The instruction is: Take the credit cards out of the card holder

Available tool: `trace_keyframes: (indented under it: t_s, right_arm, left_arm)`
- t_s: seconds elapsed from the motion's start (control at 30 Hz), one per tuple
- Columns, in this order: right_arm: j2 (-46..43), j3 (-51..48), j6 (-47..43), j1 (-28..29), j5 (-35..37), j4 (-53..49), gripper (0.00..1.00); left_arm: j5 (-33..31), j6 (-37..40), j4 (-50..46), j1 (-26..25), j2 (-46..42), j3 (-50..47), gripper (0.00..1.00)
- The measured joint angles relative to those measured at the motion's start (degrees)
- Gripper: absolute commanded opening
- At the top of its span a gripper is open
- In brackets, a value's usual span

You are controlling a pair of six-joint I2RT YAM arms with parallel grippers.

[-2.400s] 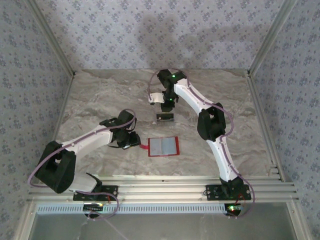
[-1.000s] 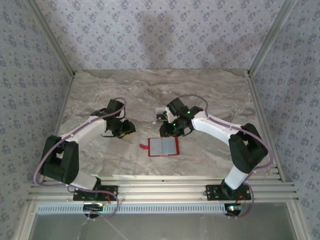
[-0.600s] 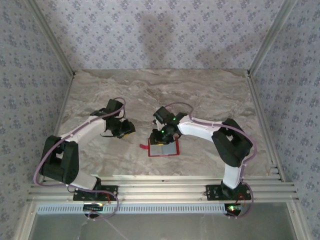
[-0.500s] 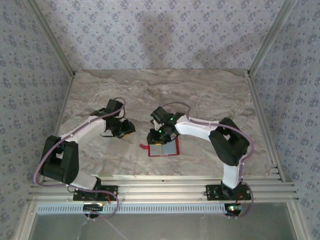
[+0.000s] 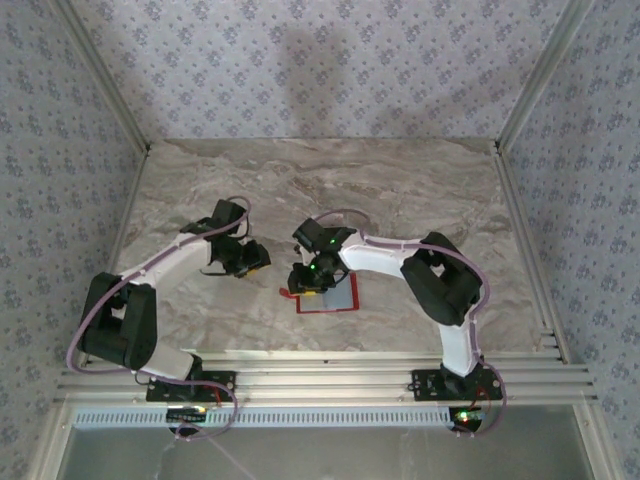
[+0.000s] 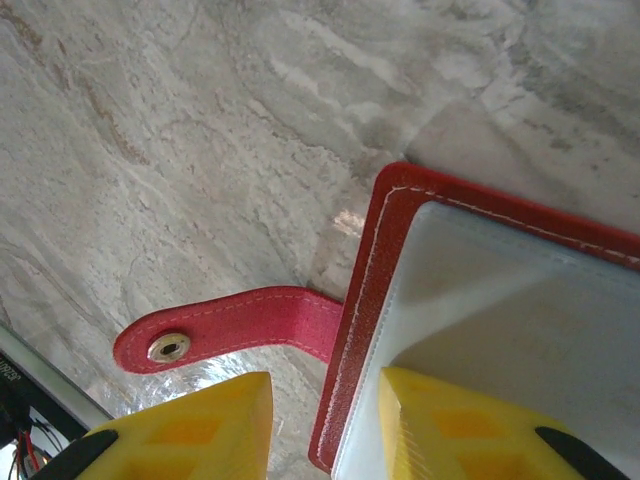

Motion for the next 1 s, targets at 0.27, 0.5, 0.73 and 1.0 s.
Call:
trace_keyframes:
  t_s: [0.27, 0.5, 0.73, 1.0]
  right_arm:
    - [0.00, 0.11, -0.07, 0.70, 2.08, -1.79, 0.36]
    - [-0.52, 0.72, -0.68, 1.38, 5.55, -5.16, 0.36]
    - [-1.07, 1.62, -1.14, 1.95, 11.04, -10.99, 0.37]
    - [-1.07, 4.22, -2.64, 2.86, 18.62, -18.64, 0.39]
  left_arm:
    - [0.22, 0.00, 0.04, 0.00, -0.02, -0.15, 0.36]
    - [0.66, 0.00, 0.02, 0.00, -0.02, -0.15, 0.36]
    - [0.90, -0.02, 0.02, 0.00, -0.02, -0.15, 0.36]
    - [1.09, 0.00, 0.04, 0.00, -0.02, -0.15, 0.37]
